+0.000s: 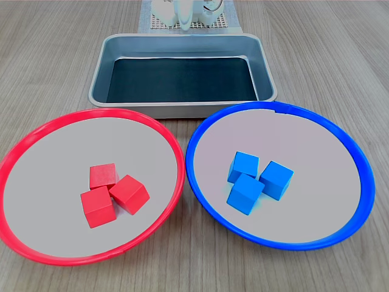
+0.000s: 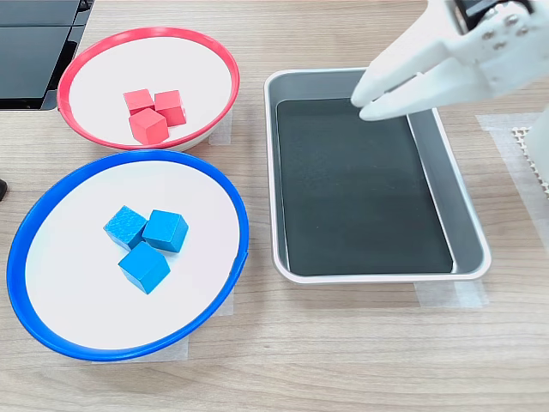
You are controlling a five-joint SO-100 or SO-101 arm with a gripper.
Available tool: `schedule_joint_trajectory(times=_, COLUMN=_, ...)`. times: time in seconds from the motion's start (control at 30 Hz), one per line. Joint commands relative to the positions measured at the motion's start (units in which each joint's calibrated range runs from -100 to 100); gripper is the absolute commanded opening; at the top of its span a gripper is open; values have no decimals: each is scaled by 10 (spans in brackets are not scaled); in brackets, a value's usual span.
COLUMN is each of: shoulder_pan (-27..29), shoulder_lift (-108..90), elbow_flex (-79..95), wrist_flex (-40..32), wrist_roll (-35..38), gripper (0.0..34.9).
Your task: Relocate any misplaced blocks to their matching dishes.
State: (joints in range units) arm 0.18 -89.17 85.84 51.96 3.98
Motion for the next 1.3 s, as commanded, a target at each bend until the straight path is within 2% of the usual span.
schedule_joint_trajectory(times=0.0, shoulder_pan=5, shoulder_lift=-62, elbow_flex=17, wrist_flex=36, wrist_roll=-17, gripper=4)
schedule_joint_trajectory(times=0.13, shoulder_pan=6, shoulder_lift=-98, elbow_flex=47, wrist_flex=55, wrist_roll=-24, gripper=4)
schedule_joint_trajectory(times=0.47, shoulder_pan=28, shoulder_lift=-98, elbow_flex=103, wrist_flex=33, wrist_roll=-26, gripper=4)
schedule_joint_trajectory(times=1.27, shoulder_pan=38, shoulder_lift=-98, elbow_flex=112, wrist_flex=48, wrist_roll=-45, gripper=4)
